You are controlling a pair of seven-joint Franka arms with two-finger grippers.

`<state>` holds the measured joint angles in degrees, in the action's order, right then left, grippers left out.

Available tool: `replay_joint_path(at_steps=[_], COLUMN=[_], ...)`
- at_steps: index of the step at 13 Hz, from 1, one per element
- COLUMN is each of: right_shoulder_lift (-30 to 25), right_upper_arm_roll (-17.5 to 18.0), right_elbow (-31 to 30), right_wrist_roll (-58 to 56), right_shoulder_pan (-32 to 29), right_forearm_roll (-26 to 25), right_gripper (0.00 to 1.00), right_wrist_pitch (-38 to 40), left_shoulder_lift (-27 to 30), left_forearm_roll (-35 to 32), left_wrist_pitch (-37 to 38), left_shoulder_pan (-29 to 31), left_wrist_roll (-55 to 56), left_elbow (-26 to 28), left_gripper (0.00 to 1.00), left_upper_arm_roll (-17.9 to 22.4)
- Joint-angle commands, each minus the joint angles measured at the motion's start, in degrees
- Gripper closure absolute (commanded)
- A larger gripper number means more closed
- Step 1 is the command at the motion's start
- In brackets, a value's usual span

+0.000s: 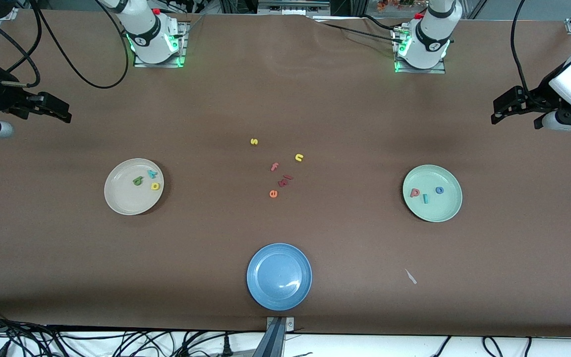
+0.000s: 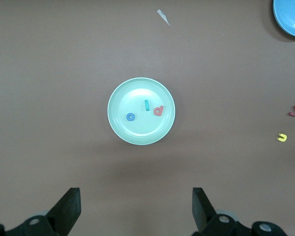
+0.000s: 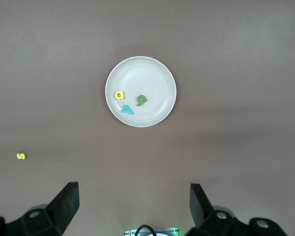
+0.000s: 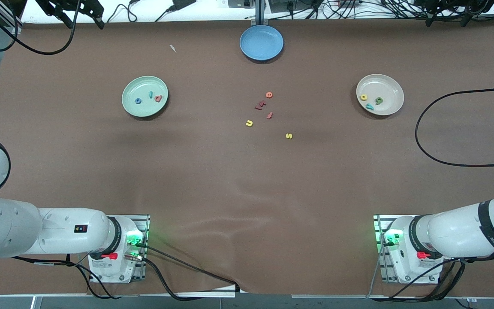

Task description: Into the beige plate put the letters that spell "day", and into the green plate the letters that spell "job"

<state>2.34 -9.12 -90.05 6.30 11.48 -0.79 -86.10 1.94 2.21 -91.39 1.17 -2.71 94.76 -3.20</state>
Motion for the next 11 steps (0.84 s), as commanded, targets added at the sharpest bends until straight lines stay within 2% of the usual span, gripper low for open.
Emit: replay_joint_path(at_steps=[1, 3, 11], right_shoulder_lift=[-0.3, -0.3, -0.1], right_upper_arm_roll=[0.1, 0.2, 0.0], right_elbow=[-0.4, -0.4, -0.4], right_wrist_roll=[0.4, 0.7, 0.5], right_shoulder_pan=[-0.1, -0.1, -0.4], right_forearm_roll=[0.4, 0.3, 0.3], right_gripper=[0.0, 0.0, 0.0], right_wrist_pitch=[-0.5, -0.4, -0.4], left_shoulder_lift=[0.9, -0.5, -0.5], left_forearm_roll=[-1.2, -1.2, -1.2], left_wrist_pitch=[2.4, 3.7, 3.7], left_shoulder_pan=[-0.2, -0.1, -0.4], left_wrist_roll=[-1.2, -1.2, -1.1], left_elbow=[-0.9, -2.4, -2.4], left_gripper=[0.0, 0.0, 0.0], left_upper_arm_roll=[-0.1, -0.1, -0.1])
